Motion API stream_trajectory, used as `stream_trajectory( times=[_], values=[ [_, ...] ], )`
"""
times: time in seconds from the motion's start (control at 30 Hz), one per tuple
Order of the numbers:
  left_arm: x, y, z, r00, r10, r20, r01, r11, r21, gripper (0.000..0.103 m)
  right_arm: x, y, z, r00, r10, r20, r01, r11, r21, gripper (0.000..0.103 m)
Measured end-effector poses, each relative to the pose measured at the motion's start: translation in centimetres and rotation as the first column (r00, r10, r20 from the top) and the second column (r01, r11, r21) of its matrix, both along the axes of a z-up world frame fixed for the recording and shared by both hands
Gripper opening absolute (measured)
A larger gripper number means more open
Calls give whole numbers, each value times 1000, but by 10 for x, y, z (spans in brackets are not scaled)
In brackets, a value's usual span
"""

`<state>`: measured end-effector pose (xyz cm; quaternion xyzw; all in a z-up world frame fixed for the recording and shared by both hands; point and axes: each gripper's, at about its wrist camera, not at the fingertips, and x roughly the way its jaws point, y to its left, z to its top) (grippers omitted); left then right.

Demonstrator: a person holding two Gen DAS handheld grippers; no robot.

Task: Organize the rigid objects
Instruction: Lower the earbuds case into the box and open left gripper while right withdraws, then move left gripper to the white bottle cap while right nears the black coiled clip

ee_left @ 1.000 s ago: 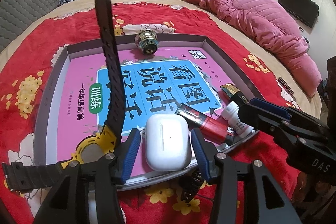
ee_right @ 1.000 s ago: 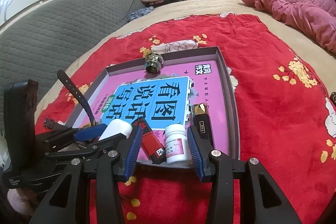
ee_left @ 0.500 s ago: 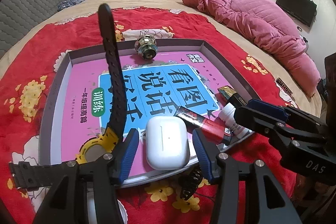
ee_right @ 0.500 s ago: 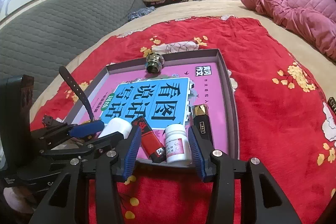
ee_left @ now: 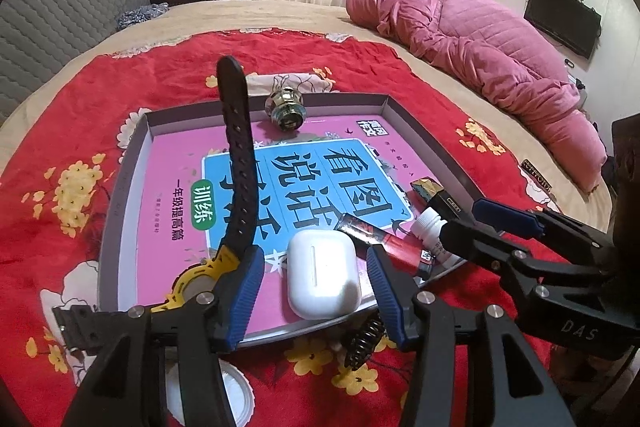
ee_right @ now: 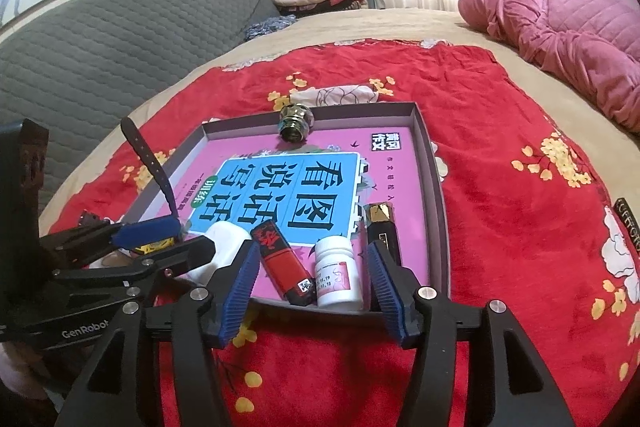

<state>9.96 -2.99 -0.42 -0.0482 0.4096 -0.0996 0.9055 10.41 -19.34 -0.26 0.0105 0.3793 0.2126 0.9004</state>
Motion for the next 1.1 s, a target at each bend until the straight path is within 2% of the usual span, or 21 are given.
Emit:
stream_trajectory(
  times=[0.17, 0.67, 1.1],
  values=[
    [-5, 2, 5, 1000, 6, 11, -6, 1000, 10, 62, -2, 0, 1, 1000, -12, 10, 12, 1000, -18, 64],
    [-26, 19, 24, 997, 38, 62, -38, 999, 2, 63, -20, 2, 12, 999, -10, 50, 13, 998, -54, 73],
    [-49, 55, 48, 988, 106, 109, -104, 994, -25, 63, -39, 10, 24, 997, 5, 82, 1, 997, -75, 73]
  ],
)
